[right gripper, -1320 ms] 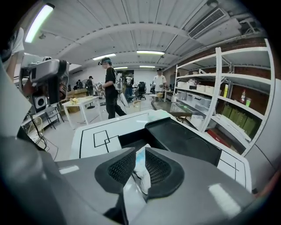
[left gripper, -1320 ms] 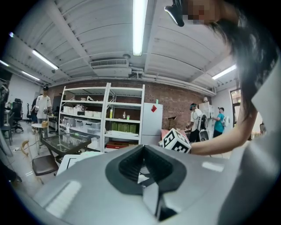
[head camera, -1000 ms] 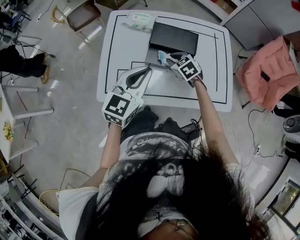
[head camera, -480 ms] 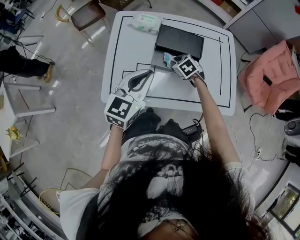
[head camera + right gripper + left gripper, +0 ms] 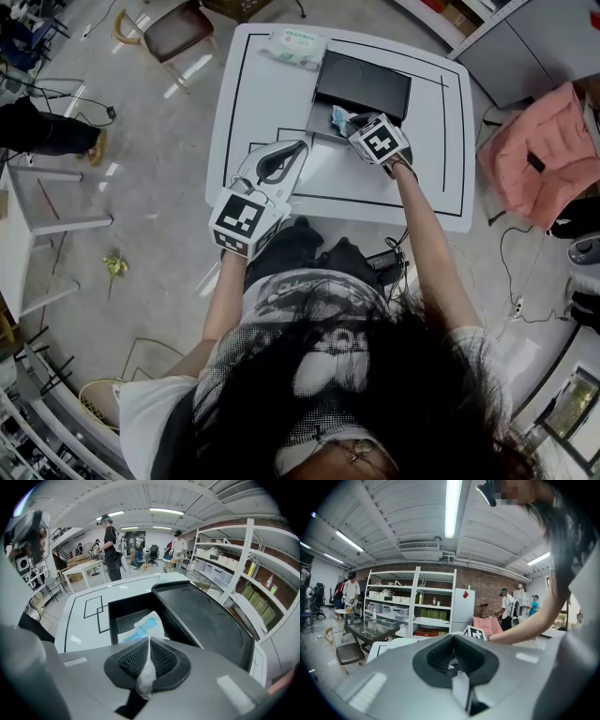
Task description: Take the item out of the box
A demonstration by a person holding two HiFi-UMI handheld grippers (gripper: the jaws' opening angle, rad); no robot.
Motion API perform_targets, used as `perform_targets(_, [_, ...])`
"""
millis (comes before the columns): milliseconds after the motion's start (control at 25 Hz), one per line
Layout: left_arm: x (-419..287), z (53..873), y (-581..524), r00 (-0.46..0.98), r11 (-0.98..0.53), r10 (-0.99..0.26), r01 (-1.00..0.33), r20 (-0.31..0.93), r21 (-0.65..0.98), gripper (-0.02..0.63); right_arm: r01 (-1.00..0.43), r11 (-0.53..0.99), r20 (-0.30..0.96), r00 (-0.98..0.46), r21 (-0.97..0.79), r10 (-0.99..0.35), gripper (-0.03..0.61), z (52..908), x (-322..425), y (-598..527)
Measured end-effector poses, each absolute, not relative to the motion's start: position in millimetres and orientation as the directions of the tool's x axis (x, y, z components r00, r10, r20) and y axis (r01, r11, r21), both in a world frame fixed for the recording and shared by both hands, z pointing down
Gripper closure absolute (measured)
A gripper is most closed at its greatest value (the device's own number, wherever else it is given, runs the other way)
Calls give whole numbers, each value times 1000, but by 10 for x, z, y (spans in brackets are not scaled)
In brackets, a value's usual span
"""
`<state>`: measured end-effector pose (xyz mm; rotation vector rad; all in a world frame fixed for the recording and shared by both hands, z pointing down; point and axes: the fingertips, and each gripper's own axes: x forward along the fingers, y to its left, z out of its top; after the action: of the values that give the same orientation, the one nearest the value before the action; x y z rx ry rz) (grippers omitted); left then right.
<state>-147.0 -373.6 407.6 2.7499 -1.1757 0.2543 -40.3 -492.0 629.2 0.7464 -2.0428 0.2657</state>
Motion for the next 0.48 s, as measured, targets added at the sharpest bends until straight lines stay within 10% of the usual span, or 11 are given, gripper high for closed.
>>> perform_targets(480, [-1468,4159,-3738,697,-700,-681,-709,224,81,614,-634,762,718,-469,132,-514,568,5665,-350,-4780])
